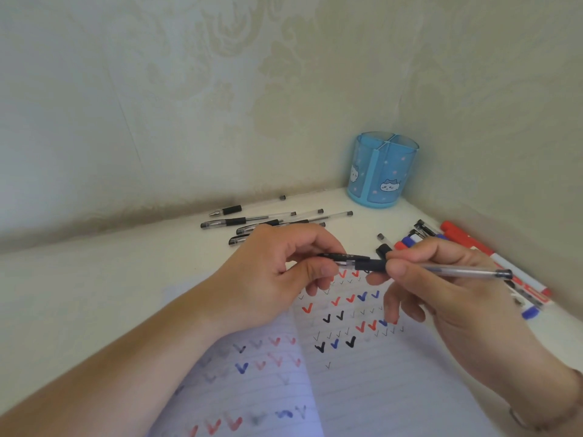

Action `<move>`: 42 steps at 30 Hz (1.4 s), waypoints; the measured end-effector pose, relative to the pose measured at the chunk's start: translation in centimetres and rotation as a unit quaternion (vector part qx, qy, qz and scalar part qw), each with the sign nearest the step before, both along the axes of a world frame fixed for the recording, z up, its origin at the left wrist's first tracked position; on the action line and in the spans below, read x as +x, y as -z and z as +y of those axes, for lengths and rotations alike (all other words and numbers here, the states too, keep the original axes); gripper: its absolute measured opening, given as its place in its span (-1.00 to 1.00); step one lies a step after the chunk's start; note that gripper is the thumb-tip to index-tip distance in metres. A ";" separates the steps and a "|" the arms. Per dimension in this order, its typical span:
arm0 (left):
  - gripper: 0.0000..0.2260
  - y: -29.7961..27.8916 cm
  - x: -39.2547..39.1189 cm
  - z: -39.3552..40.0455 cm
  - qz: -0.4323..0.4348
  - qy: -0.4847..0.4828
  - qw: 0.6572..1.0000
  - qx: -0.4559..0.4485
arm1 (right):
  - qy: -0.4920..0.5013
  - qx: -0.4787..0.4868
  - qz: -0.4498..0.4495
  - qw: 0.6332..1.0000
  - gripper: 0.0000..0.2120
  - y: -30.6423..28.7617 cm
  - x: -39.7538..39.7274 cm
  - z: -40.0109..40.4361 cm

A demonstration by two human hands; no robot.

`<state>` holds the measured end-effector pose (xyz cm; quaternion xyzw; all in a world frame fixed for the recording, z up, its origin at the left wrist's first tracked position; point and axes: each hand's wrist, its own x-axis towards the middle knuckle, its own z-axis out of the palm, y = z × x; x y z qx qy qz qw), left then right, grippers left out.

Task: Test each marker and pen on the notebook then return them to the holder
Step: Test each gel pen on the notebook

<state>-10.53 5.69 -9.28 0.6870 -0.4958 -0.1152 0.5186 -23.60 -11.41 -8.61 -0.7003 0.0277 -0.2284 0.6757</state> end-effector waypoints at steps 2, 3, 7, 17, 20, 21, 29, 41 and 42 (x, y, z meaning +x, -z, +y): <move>-0.89 0.0 0.0 0.1 -0.009 0.001 1.000 0.005 | -0.001 0.003 0.005 1.000 -0.64 0.2 -0.1 0.1; -0.88 0.0 0.0 0.1 -0.016 0.000 1.000 0.008 | -0.001 0.003 0.007 1.000 -0.64 0.3 -0.1 0.2; -0.86 0.1 0.1 0.1 -0.029 -0.004 0.999 0.014 | -0.002 0.007 0.009 1.000 -0.62 0.6 0.0 0.5; -0.94 0.3 1.6 0.2 -0.129 -0.114 0.985 -0.009 | 0.206 -0.218 -0.009 0.954 -0.92 -1.6 -1.1 -3.0; -0.91 0.6 1.2 0.0 -0.210 -0.101 0.972 -0.014 | 0.197 -0.462 0.003 0.864 -0.85 -0.6 -0.5 -2.3; -0.90 0.8 1.1 -0.1 -0.230 -0.090 0.969 -0.019 | 0.176 -0.490 -0.002 0.854 -0.80 0.0 -0.4 -2.3; -0.60 1.9 2.8 0.2 -0.266 -0.172 0.944 0.089 | 0.305 -0.472 0.100 0.821 -0.91 -0.9 -0.5 -6.4; -0.83 2.9 6.5 0.9 -0.279 -0.349 0.855 0.264 | 0.286 -0.443 0.347 0.776 -0.89 0.4 -0.2 -9.9; -0.85 2.9 6.6 0.9 -0.276 -0.350 0.855 0.265 | 0.283 -0.441 0.345 0.779 -0.89 0.4 -0.2 -9.9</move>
